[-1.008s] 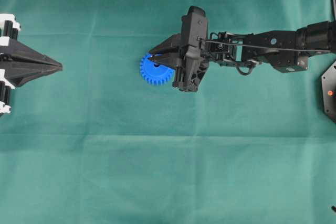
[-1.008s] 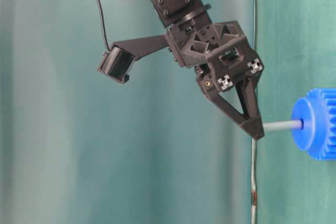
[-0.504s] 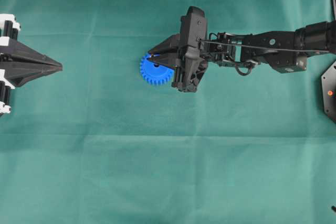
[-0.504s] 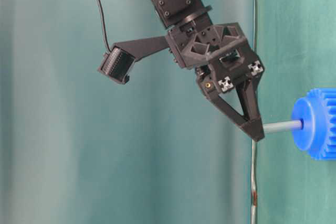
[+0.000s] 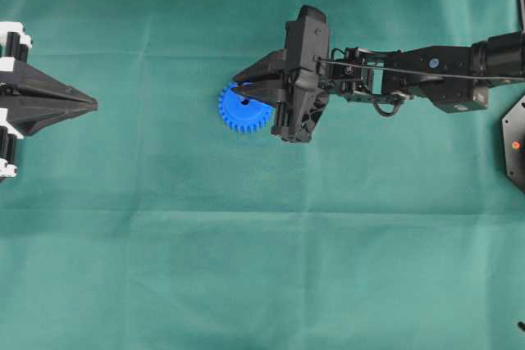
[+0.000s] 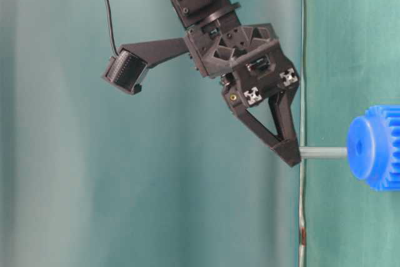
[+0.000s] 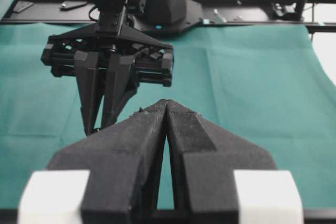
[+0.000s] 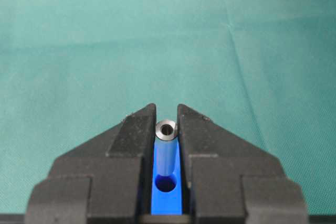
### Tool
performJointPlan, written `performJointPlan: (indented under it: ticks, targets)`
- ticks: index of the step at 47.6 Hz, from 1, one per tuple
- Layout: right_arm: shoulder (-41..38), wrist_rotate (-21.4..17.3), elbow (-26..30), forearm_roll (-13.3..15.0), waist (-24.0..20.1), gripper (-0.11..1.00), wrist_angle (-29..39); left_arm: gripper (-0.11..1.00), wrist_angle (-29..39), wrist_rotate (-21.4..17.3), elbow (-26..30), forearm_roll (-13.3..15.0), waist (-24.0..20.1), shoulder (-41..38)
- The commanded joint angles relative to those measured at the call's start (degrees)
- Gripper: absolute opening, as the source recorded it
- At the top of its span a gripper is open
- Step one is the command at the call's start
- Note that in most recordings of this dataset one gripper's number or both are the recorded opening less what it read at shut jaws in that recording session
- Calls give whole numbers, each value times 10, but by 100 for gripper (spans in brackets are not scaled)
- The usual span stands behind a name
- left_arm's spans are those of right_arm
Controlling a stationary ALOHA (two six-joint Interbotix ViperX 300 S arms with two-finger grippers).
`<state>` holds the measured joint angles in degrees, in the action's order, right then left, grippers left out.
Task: Insert the shaft placed at a random location into the center hole of the medium gear at another random location.
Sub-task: 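Align the shaft with the hole and lower it into the gear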
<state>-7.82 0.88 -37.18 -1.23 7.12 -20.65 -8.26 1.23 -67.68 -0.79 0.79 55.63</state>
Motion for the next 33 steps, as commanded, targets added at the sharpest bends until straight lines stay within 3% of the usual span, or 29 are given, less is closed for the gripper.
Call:
performJointPlan:
  ticks: [1, 33]
  targets:
    - [19, 10, 6, 1, -2, 12, -2, 0, -1, 1, 14, -2, 1, -3]
    - [-12, 7, 2, -2, -2, 13, -11, 0, -1, 1, 14, -2, 1, -3]
